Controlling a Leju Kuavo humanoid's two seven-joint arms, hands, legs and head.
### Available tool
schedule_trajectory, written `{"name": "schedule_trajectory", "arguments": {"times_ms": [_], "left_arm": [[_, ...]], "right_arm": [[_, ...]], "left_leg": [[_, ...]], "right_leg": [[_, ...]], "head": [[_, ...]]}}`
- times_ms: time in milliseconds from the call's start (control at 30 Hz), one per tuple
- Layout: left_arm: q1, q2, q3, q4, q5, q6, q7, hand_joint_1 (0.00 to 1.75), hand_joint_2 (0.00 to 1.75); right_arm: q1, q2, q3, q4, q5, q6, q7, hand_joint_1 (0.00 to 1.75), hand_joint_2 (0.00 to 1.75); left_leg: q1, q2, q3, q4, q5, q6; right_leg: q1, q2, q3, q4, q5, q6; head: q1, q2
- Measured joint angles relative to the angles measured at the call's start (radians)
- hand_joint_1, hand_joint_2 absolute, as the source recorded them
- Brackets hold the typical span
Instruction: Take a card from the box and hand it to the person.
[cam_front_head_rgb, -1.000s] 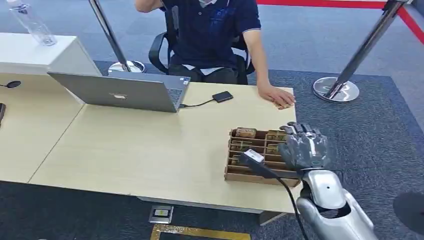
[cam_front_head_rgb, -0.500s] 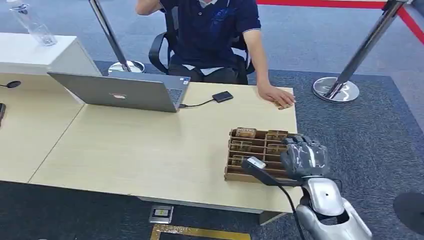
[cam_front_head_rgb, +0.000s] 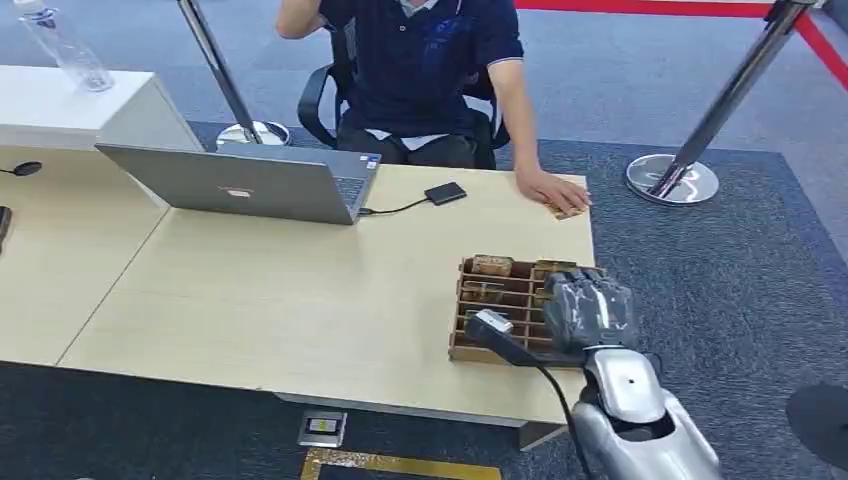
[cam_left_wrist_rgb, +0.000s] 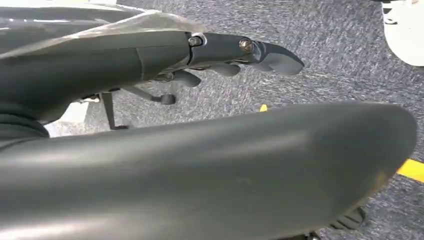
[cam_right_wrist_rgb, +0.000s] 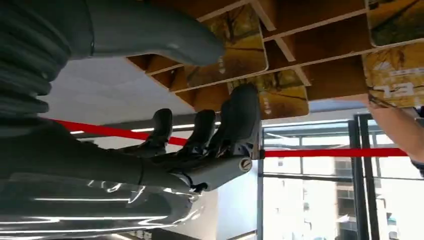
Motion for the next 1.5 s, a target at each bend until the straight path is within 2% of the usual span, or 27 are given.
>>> {"name": "schedule_trajectory", "arguments": {"times_ms": [233, 467, 567, 767, 1200, 1500], "left_arm": [[0.0, 0.0, 0.0, 0.0, 0.001, 0.0, 0.0, 0.0, 0.0], [0.0, 0.0, 0.0, 0.0, 0.011, 0.0, 0.0, 0.0, 0.0], [0.0, 0.0, 0.0, 0.001, 0.019, 0.001, 0.001, 0.0, 0.0], [0.0, 0.0, 0.0, 0.001, 0.024, 0.001, 0.0, 0.0, 0.0], [0.0, 0.0, 0.0, 0.001, 0.026, 0.003, 0.0, 0.0, 0.0], [0.0, 0.0, 0.0, 0.002, 0.024, 0.003, 0.0, 0.0, 0.0]], "right_arm": [[-0.042, 0.001, 0.0, 0.007, -0.002, -0.007, -0.002, 0.84, 1.75], [-0.061, -0.003, -0.002, 0.008, -0.008, -0.013, -0.001, 0.72, 1.75], [-0.062, -0.005, -0.011, 0.009, -0.012, -0.013, -0.001, 0.79, 1.75], [-0.063, -0.009, -0.019, 0.031, -0.02, -0.017, -0.008, 0.79, 1.75], [-0.046, -0.007, -0.019, 0.066, -0.026, -0.03, -0.009, 0.91, 1.75], [-0.017, -0.001, -0.02, 0.066, -0.025, -0.02, -0.009, 0.91, 1.75]], "left_leg": [[0.0, 0.0, 0.0, 0.0, 0.0, 0.0], [0.0, 0.0, 0.0, 0.0, 0.0, 0.0], [0.0, 0.0, 0.0, 0.0, 0.0, 0.0], [0.0, 0.0, 0.0, 0.0, 0.0, 0.0], [0.0, 0.0, 0.0, 0.0, 0.0, 0.0], [0.0, 0.0, 0.0, 0.0, 0.0, 0.0]], "right_leg": [[0.0, 0.0, 0.0, 0.0, 0.0, 0.0], [0.0, 0.0, 0.0, 0.0, 0.0, 0.0], [0.0, 0.0, 0.0, 0.0, 0.0, 0.0], [0.0, 0.0, 0.0, 0.0, 0.0, 0.0], [0.0, 0.0, 0.0, 0.0, 0.0, 0.0], [0.0, 0.0, 0.0, 0.0, 0.0, 0.0]], "head": [[0.0, 0.0], [0.0, 0.0], [0.0, 0.0], [0.0, 0.0], [0.0, 0.0], [0.0, 0.0]]}}
